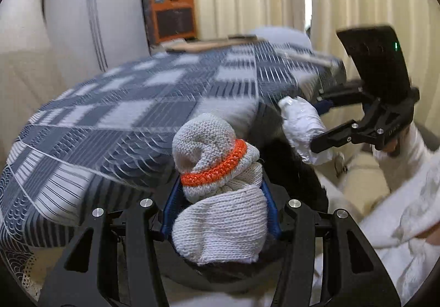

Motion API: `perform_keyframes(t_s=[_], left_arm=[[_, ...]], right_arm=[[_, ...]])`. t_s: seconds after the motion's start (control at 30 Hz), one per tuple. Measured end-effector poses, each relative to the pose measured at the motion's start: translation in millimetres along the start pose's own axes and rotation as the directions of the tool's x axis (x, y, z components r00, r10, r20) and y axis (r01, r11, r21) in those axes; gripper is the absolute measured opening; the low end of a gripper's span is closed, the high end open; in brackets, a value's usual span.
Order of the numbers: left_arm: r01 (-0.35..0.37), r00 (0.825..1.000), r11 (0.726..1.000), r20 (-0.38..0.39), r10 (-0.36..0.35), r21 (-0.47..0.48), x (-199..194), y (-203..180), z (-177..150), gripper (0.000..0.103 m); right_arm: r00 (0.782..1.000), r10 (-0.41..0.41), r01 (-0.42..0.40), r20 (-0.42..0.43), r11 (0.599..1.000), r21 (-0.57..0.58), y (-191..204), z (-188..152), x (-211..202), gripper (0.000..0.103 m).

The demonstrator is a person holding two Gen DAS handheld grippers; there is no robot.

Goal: Collect trash
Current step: 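Lift and carry the sock and white cloth toward the black bin, then open both tools to drop the sock and cloth into the bin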

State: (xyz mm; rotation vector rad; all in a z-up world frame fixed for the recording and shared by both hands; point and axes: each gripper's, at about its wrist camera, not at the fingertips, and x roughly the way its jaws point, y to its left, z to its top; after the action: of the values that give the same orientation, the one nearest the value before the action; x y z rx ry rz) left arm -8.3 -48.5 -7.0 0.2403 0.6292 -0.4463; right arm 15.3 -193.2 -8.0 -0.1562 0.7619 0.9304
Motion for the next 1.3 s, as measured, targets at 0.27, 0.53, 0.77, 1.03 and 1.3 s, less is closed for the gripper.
perform_keyframes(t_s=[0.27,0.53,0.77,1.03,1.3], left_arm=[[0.057,0.979,0.997,-0.197,-0.047,0.046,47.6,-10.3,-19.5,0.052],[0.105,0.936,0.986,-0.348,-0.053,0.133,92.6,-11.1,-26.8,0.052],[0.165,0.887,0.962,-0.459,-0.048,0.217,121.6,-14.9,-31.9,0.052],[0.215,0.837,0.928,-0.546,-0.015,0.305,146.1,-14.5,-39.1,0.052],[0.242,0.789,0.906,-0.614,0.025,0.348,167.5,-10.9,-52.4,0.052]], right_arm=[[0.976,-0.104,0.084,-0.193,0.991,-0.109,6.4,-12.5,55.7,0.056],[0.935,-0.168,0.086,-0.311,0.962,-0.261,4.0,-15.9,99.4,0.055],[0.916,-0.193,0.061,-0.351,0.933,-0.353,-1.1,-22.1,123.8,0.055],[0.907,-0.194,0.031,-0.375,0.917,-0.399,-6.4,-30.3,133.6,0.057],[0.900,-0.210,0.040,-0.382,0.912,-0.407,-10.5,-35.2,137.7,0.058]])
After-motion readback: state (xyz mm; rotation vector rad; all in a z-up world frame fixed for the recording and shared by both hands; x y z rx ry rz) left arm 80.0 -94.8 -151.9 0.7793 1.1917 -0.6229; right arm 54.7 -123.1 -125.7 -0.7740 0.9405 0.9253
